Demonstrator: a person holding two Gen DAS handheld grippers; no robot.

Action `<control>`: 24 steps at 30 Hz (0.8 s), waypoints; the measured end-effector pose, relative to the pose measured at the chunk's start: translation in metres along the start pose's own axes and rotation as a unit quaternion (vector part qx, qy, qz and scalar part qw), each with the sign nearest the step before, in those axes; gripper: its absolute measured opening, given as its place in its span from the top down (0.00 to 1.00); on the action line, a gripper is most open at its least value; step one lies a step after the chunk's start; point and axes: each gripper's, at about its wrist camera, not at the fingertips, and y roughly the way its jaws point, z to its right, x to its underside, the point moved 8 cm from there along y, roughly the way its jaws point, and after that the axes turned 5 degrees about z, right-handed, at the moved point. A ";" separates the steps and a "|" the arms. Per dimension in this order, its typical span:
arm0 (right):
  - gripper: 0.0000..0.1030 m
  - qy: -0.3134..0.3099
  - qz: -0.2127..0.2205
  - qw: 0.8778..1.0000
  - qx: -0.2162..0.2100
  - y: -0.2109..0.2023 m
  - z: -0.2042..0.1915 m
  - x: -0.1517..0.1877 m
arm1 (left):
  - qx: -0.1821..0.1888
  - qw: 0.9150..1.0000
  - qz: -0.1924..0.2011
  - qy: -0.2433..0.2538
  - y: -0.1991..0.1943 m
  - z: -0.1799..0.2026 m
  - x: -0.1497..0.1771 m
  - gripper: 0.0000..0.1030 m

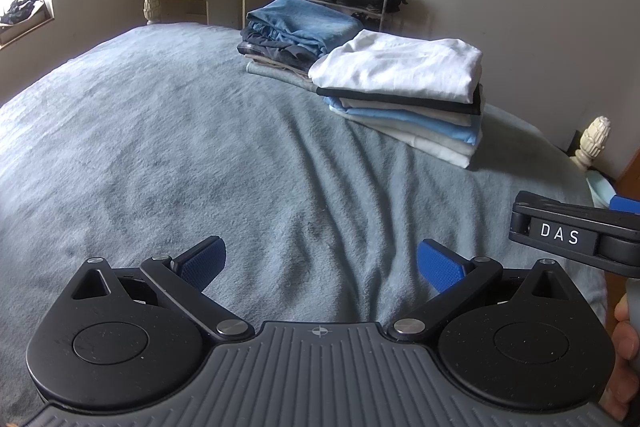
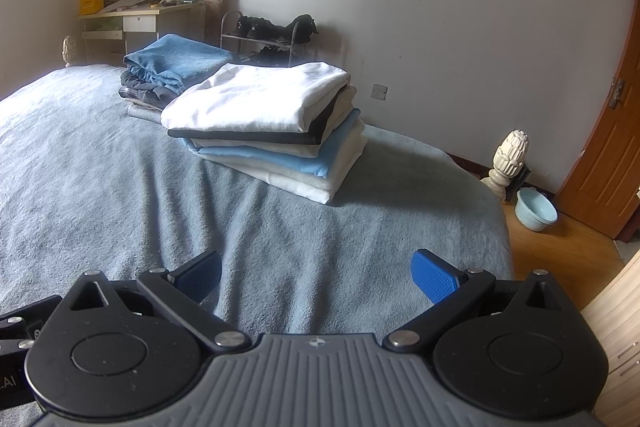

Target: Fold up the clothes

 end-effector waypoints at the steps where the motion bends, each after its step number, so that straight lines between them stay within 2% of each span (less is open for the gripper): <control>1: 0.00 0.000 0.000 1.000 0.000 0.000 0.000 0.000 | 0.000 1.000 0.000 0.000 0.000 0.000 0.000 0.00; 24: 0.00 0.001 -0.001 1.000 0.000 0.000 0.000 -0.001 | 0.000 1.000 -0.001 0.000 0.000 0.000 0.000 0.00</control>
